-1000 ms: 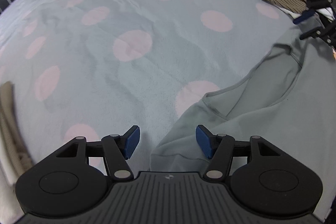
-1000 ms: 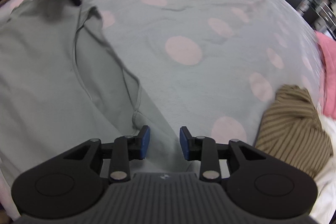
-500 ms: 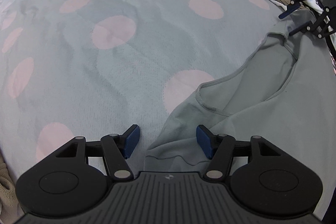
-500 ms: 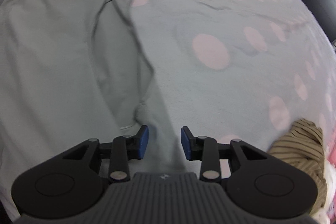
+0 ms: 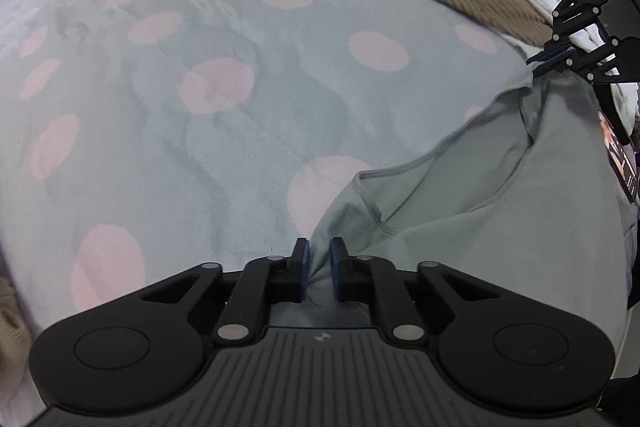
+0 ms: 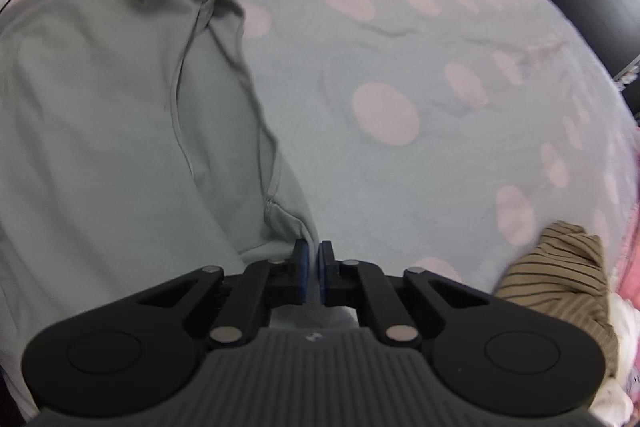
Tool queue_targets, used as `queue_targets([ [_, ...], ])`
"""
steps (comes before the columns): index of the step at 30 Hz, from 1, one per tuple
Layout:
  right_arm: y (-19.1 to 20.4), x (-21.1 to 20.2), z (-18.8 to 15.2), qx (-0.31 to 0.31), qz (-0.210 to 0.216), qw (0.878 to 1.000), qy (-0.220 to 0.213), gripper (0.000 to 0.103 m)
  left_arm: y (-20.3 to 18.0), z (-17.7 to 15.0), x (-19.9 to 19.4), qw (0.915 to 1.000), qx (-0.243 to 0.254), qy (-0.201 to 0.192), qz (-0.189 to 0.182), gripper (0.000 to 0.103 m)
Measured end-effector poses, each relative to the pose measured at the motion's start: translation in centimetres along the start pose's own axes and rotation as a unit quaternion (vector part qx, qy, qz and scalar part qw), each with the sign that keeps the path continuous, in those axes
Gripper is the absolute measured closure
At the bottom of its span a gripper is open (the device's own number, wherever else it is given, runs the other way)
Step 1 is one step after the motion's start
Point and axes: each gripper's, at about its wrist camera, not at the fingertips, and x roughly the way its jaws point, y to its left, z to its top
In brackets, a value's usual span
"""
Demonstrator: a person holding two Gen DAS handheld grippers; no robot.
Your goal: Fold clothes
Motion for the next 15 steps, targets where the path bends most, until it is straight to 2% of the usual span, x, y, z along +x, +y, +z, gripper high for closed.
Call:
queue_targets([
  [6,2.1,-4.2,0.5,-0.007,-0.022,0.999,-0.022,0.098,-3.2,-0.1,-4.5,0.9993,0.025,-0.025,0.009,0.097],
  [9,4.0,-5.8,0.2,-0.011,-0.018,1.0,-0.021,0.098,-4.7,-0.4,-5.6,0.9981,0.044,-0.02,0.037,0.095],
  [11,5.3,-6.9,-0.2,-0.012,-0.014,1.0,-0.02,0.098,-5.3,-0.5,-5.9,0.9965,0.059,-0.015,0.057,0.076],
  [12,6.0,-7.3,-0.7,-0.011,-0.011,1.0,-0.019,0.098,-5.6,-0.6,-5.9,0.9955,0.067,-0.014,0.066,0.07],
  [13,6.7,-7.8,-1.2,-0.009,-0.007,1.0,-0.018,0.098,-5.8,-0.7,-6.0,0.9947,0.072,-0.013,0.072,0.059],
  [14,7.4,-8.2,-1.8,-0.006,-0.001,1.0,-0.016,0.098,-6.0,-0.7,-5.9,0.9943,0.076,-0.012,0.074,0.052],
  [15,8.1,-8.4,-2.3,-0.002,0.005,1.0,-0.015,0.098,-6.1,-0.5,-5.7,0.9941,0.08,-0.009,0.073,0.052],
])
